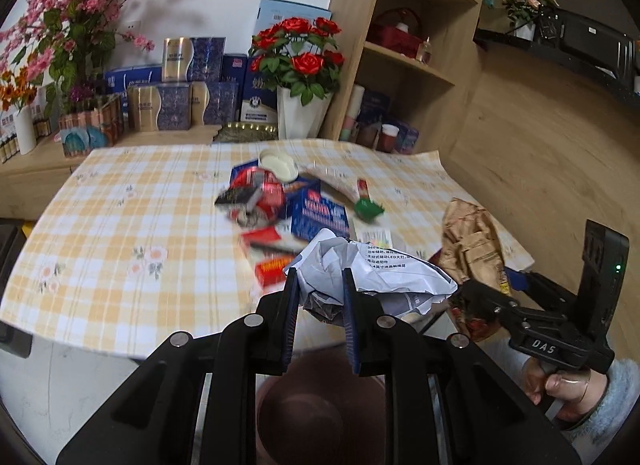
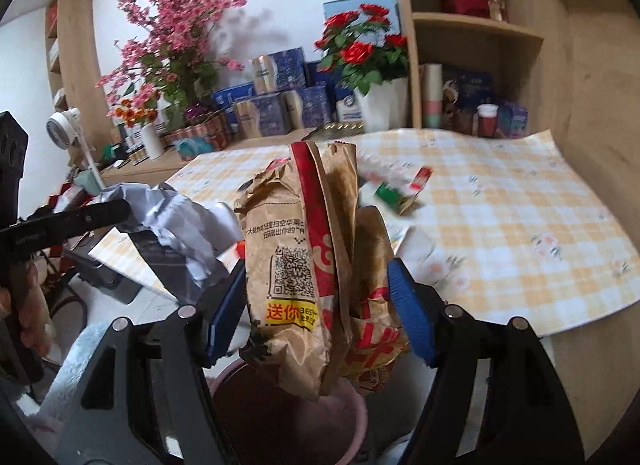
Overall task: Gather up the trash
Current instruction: 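Carry the paper bag and crumpled paper over the brown bin with both tools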
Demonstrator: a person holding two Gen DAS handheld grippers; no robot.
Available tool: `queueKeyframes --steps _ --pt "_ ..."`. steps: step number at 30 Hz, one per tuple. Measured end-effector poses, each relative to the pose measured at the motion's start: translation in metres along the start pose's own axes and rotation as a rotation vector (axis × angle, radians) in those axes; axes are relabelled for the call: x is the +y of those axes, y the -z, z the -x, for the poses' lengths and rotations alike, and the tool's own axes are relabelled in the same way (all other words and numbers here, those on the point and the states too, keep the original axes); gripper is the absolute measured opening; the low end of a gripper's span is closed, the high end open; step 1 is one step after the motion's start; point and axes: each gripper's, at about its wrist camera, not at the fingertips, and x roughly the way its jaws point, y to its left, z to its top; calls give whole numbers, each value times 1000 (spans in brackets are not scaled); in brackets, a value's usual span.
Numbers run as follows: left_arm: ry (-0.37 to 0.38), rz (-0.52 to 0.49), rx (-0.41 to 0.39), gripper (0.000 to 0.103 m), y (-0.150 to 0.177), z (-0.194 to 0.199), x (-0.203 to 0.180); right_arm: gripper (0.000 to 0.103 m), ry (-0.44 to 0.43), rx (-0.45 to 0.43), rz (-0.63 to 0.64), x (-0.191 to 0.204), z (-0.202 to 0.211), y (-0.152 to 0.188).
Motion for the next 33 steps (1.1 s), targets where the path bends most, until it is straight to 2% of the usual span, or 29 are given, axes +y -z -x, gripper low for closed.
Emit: queueKeyframes --steps 7,15,19,24,30,32,33 --pt "-42 64 45 20 41 1 14 70 -96 95 -34 21 -21 42" --pt "-129 77 56 20 64 2 18 70 -173 226 -57 27 -55 83" --pt "-160 94 67 20 68 0 22 70 -170 312 -63 26 -79 99" --pt "-184 113 89 20 72 -6 27 71 -161 414 -138 11 -108 116" --pt "-177 119 139 20 78 -19 28 76 -148 449 -199 2 -116 122" --pt "-171 112 161 20 80 -25 26 79 -137 451 -220 -2 -116 122" --pt "-172 106 169 20 80 -27 25 84 -130 448 -236 -6 -116 121"
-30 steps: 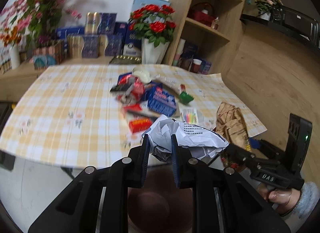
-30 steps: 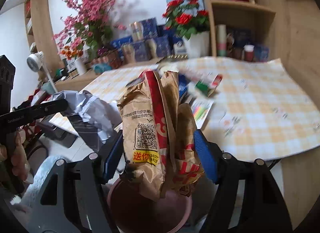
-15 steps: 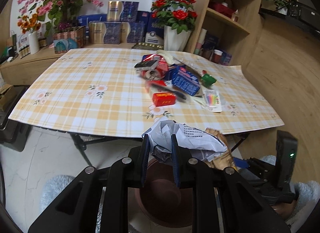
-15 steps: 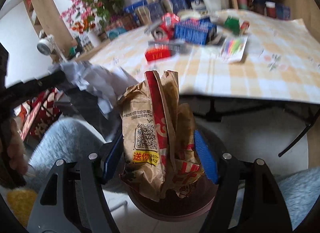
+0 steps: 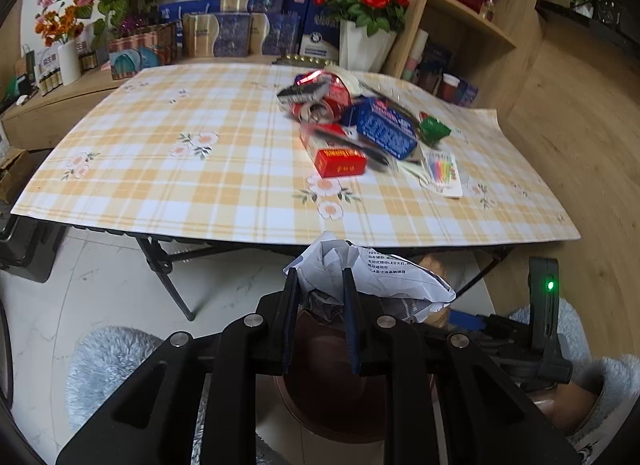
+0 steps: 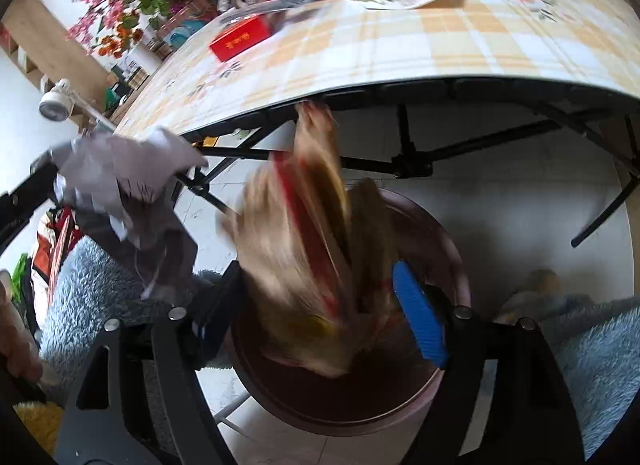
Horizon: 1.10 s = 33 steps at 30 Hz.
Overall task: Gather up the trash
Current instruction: 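Carry the paper bag and crumpled paper over the brown bin with both tools, then open both tools to drop the bag and paper into the bin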
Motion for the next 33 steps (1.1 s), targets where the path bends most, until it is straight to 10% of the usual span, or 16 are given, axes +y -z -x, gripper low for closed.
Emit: queueKeyframes --steps 12,33 --pt "0 -280 48 20 9 -38 -37 90 42 -189 -133 -37 44 -5" --pt "82 -280 200 30 38 -87 -39 91 104 -157 -177 -43 34 -5"
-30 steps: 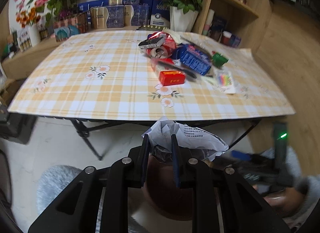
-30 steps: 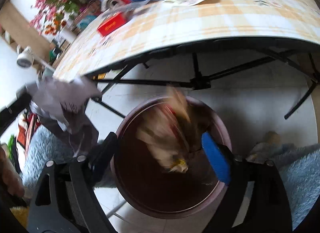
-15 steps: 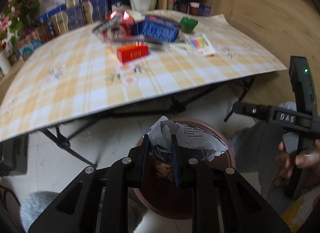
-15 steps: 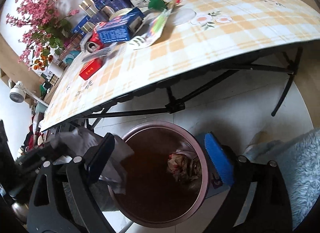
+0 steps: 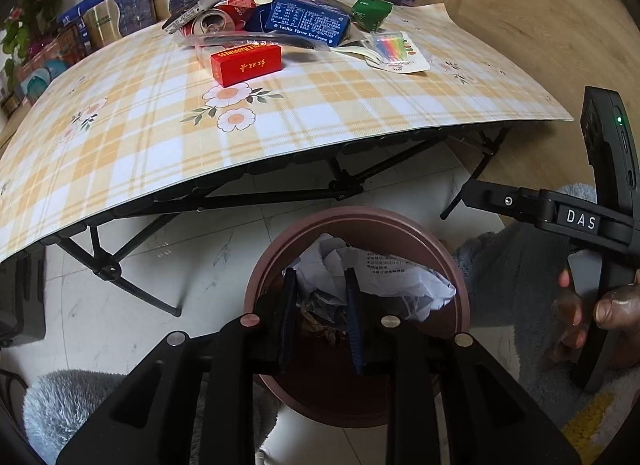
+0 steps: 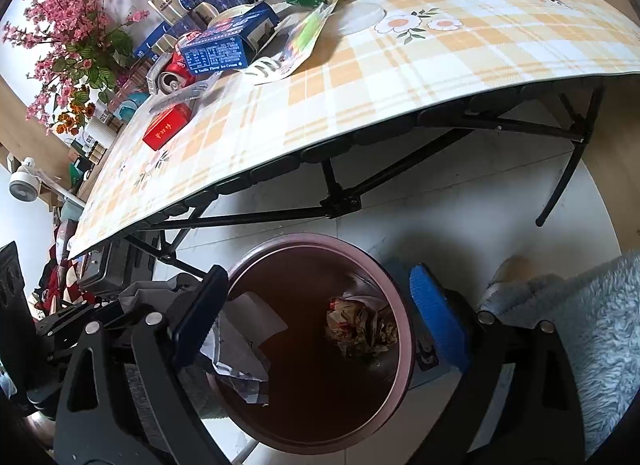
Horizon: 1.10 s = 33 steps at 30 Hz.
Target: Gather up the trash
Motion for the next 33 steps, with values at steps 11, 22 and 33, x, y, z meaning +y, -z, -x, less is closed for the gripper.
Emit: queueKeyframes --steps 11,22,33 --pt "-58 174 -93 85 -4 18 33 93 15 -14 22 3 3 1" --pt "-68 253 -146 87 -4 27 49 94 23 -32 70 12 5 1" --pt "-66 262 -157 87 -4 29 51 94 19 -46 93 19 7 1"
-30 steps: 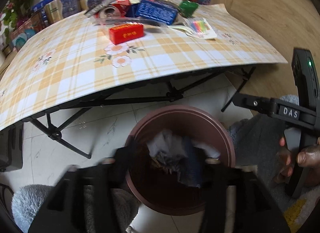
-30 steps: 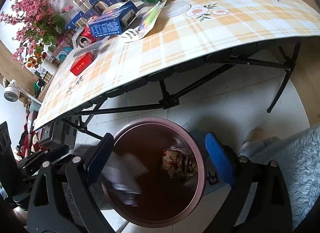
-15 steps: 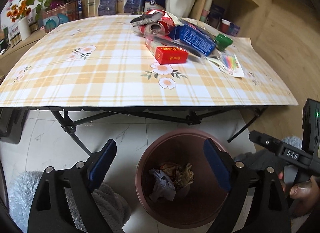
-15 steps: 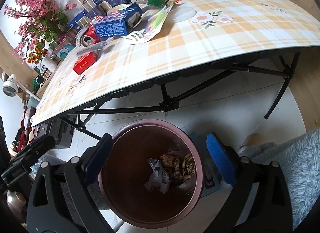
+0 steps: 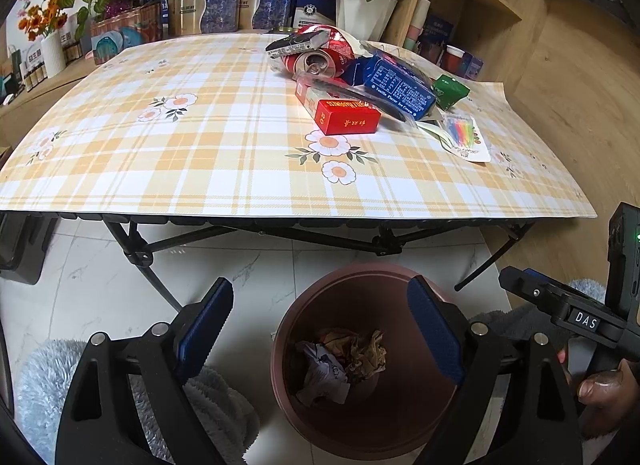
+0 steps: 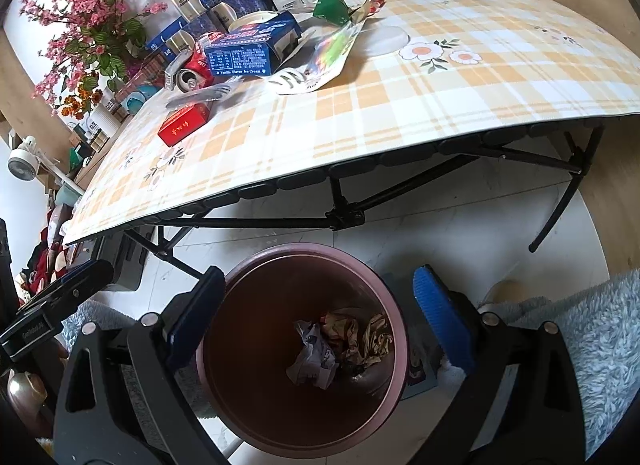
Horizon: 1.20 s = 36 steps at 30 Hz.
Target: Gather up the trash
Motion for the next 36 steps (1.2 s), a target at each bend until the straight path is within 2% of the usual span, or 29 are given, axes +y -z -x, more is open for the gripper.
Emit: queueKeyframes --steps 6,11,16,19,25,29,33,36 --pt "9 37 -1 87 -4 2 7 94 -5 -16 4 1 6 -5" --pt "67 86 -31 87 -15 11 17 94 16 -85 48 4 27 -26" --pt "83 89 -36 87 -38 11 19 94 42 -123 167 13 37 -61" --pt "94 97 -34 87 -54 8 22 95 35 -122 292 25 34 -91" --pt "87 89 -23 87 -95 -4 24 96 47 -100 632 67 9 -168" --pt "103 138 -3 87 -117 -21 29 97 27 -41 819 94 -27 -205" --pt "121 174 25 86 -129 -39 32 97 11 45 908 112 -66 -226" --pt "145 176 43 81 -134 -51 31 97 2 113 942 121 -92 -234"
